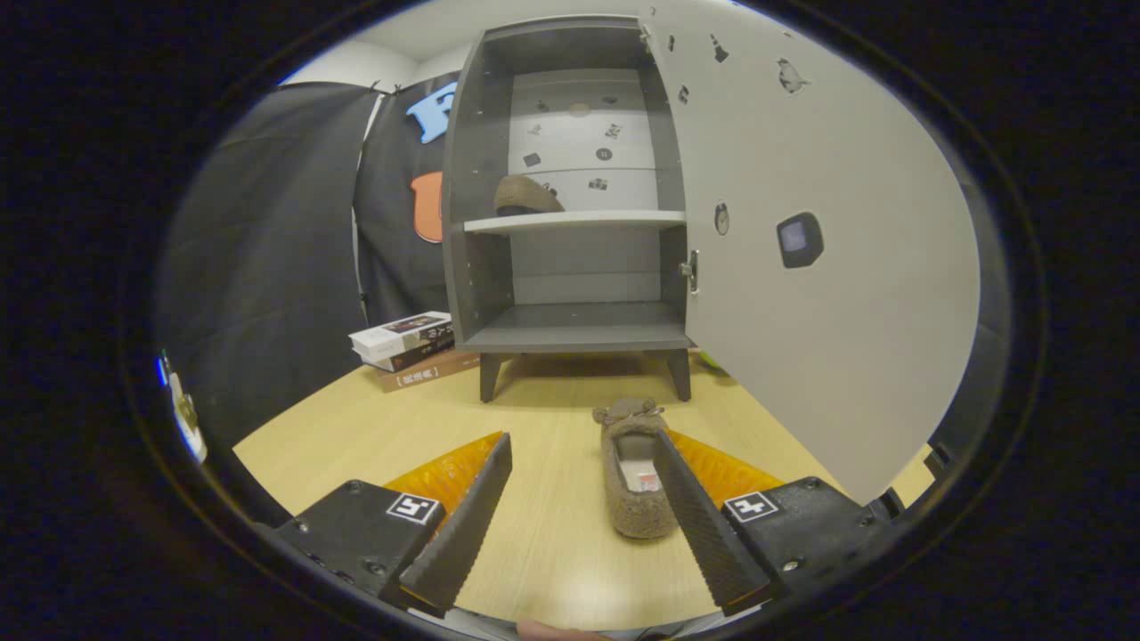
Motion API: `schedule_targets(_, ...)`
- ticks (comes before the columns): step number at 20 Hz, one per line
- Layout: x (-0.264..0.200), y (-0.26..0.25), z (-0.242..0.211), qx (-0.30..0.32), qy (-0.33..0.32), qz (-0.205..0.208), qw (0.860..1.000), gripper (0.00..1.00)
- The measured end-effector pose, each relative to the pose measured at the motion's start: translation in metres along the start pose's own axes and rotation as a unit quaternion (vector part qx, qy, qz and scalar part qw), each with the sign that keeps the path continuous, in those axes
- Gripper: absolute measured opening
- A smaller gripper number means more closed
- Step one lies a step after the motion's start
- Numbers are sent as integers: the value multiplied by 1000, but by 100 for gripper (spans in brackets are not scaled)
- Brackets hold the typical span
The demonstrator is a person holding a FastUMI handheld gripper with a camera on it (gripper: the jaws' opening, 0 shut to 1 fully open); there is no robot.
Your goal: Open the shoe cabinet door, grab the shoes and put them into the shoe cabinet, then close the shoe cabinet door.
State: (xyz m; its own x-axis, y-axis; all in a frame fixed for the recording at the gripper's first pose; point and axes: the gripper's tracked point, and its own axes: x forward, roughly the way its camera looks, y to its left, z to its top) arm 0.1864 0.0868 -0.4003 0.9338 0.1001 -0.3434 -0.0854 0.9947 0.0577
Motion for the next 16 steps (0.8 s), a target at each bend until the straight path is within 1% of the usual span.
schedule_targets(3, 28, 2, -14, 9, 13, 1, 1000, 100)
schedule_targets(8, 72, -5, -36, 32, 54, -2, 998, 99)
schedule_targets(10, 86, -13, -38, 31, 63, -19, 997, 95)
schedule_targets(13, 101, -13, -44, 29, 79, -20, 996, 86)
schedule_targets(14, 105, -13, -43, 27, 79, -17, 996, 86)
schedule_targets(16, 113, -22, -48, 23, 87, -34, 995, 83)
